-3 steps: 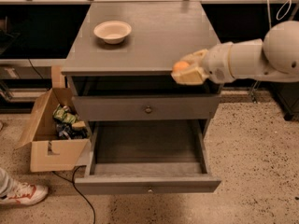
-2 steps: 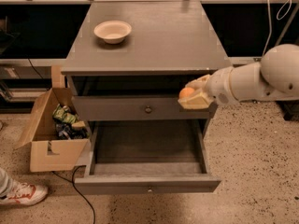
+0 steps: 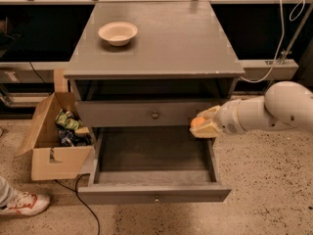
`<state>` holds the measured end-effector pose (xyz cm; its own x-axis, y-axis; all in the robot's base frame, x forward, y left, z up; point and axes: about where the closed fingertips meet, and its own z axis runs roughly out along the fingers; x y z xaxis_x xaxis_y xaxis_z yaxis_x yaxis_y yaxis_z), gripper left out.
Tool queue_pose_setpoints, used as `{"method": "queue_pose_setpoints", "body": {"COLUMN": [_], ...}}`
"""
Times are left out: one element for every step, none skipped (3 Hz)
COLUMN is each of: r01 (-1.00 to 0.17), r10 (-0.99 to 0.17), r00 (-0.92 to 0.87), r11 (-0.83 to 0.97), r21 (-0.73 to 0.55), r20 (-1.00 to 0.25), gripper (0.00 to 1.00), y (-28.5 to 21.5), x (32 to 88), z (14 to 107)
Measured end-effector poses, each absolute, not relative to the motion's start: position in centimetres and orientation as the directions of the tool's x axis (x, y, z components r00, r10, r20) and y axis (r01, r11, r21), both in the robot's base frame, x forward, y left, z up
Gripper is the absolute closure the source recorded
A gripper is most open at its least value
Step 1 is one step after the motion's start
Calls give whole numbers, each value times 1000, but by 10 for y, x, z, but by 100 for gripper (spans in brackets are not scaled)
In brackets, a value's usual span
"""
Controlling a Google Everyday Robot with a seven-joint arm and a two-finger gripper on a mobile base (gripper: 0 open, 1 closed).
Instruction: Place orange into middle drawer
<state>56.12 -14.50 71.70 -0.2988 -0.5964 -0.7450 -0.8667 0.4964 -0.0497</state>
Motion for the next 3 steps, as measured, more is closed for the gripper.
{"method": "queue_pose_setpoints", "body": {"r01": [-874,-861,-845], "r10": [-549,-480,-462], "r00": [-329,-393,-419], "r11": [486,492,514], "r21": [27,130,148], "r20": [-768,-784,-782], "gripper": [100,100,100], "y": [-138,-113,-93], "x": [560,561,574], "z": [668,573,523]}}
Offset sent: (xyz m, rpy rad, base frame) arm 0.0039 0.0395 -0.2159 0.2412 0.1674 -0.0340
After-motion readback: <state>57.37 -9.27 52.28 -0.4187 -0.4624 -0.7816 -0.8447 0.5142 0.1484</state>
